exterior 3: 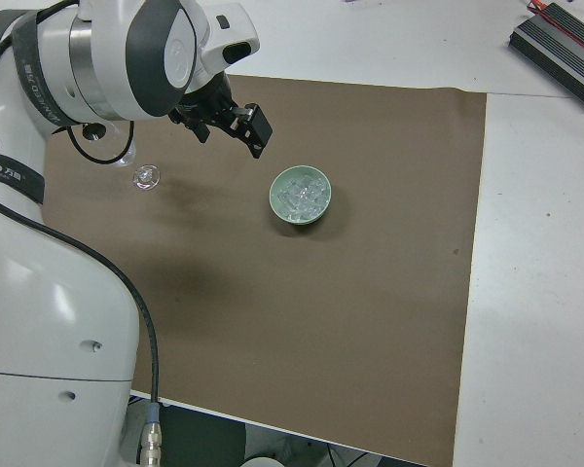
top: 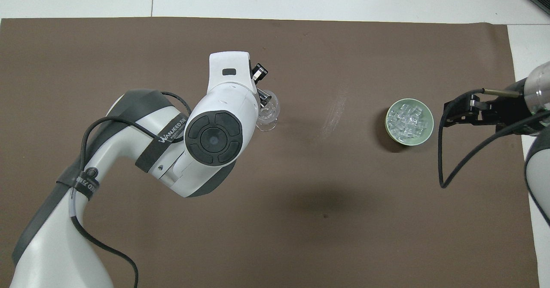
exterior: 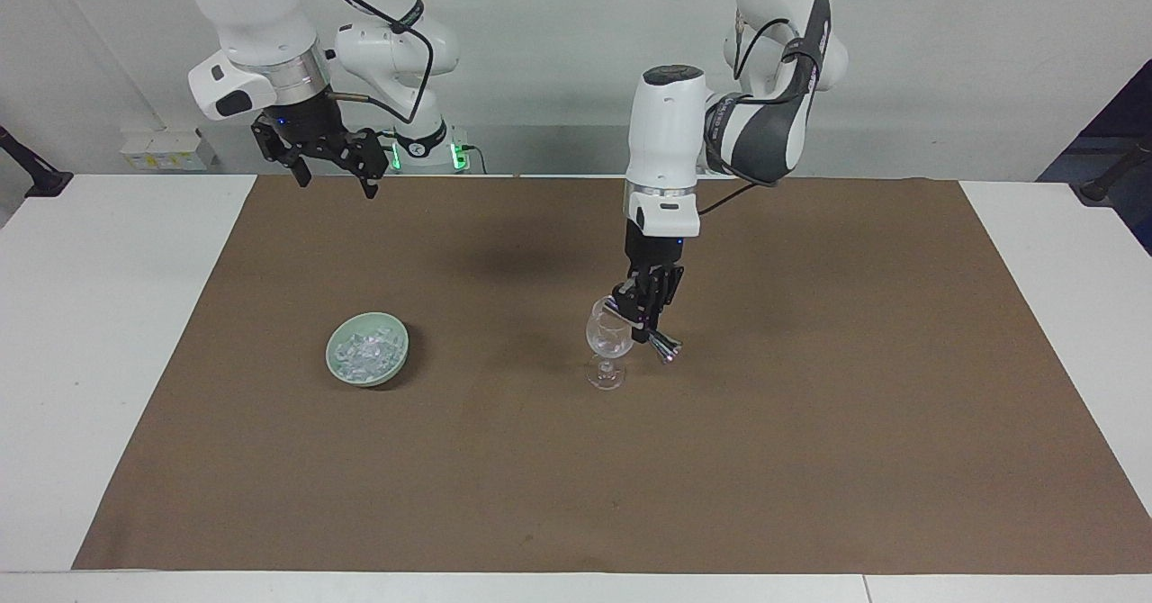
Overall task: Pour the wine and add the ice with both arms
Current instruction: 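Rotate the silver cup upright and draw it back from the glass, then carry the silver cup away from the glass with the left gripper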
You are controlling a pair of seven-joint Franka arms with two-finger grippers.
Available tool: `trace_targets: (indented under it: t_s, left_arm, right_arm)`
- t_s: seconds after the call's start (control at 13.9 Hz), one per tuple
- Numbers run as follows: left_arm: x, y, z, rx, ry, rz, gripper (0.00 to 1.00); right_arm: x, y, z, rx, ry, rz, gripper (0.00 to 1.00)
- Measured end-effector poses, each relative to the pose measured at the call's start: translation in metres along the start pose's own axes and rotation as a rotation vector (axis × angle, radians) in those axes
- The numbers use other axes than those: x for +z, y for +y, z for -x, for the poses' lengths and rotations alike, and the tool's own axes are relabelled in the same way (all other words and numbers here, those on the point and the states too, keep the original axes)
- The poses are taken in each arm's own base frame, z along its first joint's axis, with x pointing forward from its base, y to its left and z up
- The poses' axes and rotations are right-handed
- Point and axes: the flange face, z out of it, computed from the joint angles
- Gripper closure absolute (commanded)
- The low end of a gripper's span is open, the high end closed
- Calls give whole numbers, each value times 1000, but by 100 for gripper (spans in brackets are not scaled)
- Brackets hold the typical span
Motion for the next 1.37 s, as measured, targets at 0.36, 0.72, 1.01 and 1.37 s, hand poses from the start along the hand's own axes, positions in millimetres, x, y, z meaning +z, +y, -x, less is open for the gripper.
trace_targets:
  t_s: [0.36,0.72,1.01,1.37]
  left_arm:
    - [-11,-2,-3,-59,-35,-29,100]
    - [-19,-14,-18,-307,-246,-116,100]
    - [-10,-35,-69,-557,-412,-152,100]
    - [4,-82,-150,-832,-632,-181,100]
  right_arm:
    - [0,0,0,0,0,0,0]
    - [0,0,0,0,0,0,0]
    - [0,0,0,0,0,0,0]
    - [0,0,0,0,0,0,0]
